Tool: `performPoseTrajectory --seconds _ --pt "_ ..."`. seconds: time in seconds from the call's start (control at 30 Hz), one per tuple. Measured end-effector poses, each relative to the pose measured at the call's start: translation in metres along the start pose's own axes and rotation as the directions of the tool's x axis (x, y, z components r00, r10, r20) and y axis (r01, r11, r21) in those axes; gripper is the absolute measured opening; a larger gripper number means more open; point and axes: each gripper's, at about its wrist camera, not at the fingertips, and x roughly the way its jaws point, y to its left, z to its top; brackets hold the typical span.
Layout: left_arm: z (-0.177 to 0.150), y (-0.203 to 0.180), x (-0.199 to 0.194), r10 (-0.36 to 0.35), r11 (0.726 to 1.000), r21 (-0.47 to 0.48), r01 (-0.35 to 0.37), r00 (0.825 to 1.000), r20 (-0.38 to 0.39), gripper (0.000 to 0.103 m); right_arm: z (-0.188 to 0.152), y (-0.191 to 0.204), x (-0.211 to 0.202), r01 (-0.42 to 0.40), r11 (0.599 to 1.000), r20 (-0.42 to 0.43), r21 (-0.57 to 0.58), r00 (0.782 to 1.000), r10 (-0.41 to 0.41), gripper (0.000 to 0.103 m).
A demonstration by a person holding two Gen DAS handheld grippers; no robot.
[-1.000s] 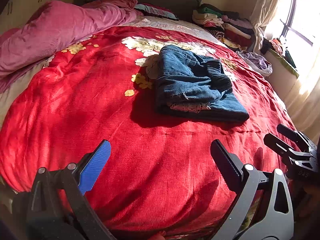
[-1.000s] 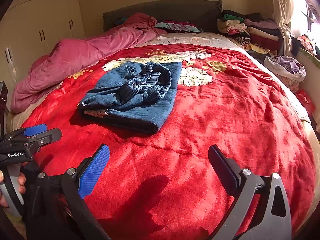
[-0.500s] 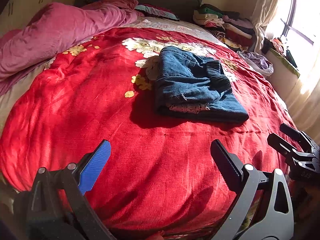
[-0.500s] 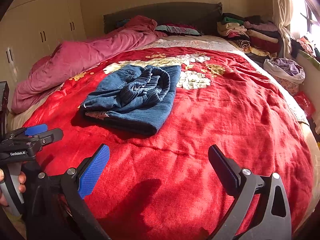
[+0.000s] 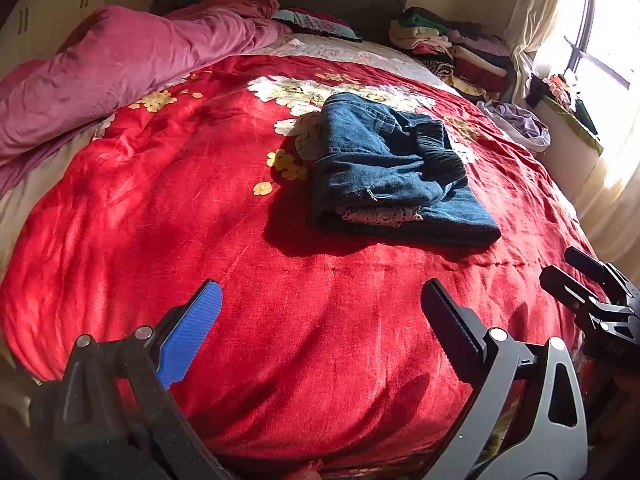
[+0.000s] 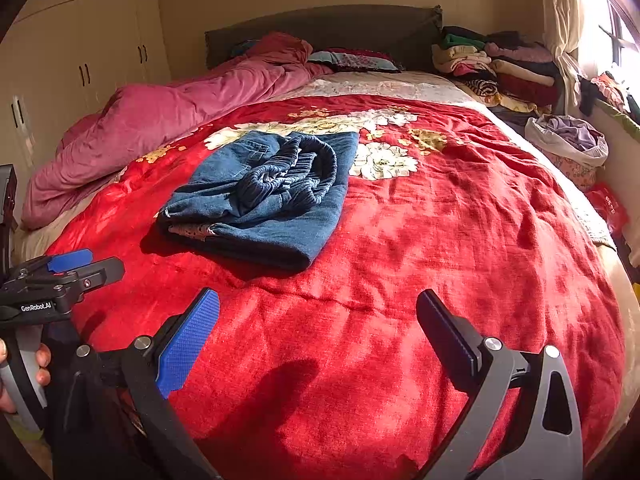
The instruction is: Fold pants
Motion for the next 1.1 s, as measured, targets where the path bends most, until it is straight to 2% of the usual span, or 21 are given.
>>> performPoseTrajectory --seconds 0.5,0.93,1.1 --pt "0.001 0.006 0.001 0.032 0.999 -0.007 -0.032 0.999 -0.008 0.094 0.000 -0.003 0.001 0.003 1.000 -0.008 0.003 1.000 -0.003 0.098" --pt "-0.001 0.005 0.005 0.020 1.000 -0.010 -0.020 0.999 -0.028 0.094 -0.001 -0.006 0.002 0.019 1.000 -0.016 0.008 1.000 -0.019 0.098" --pt "0.001 0.009 0.009 0.106 0.994 -0.009 -0.107 0.993 -0.043 0.093 -0.001 -0.010 0.004 0.033 0.999 -0.020 0.015 0.999 -0.033 0.098"
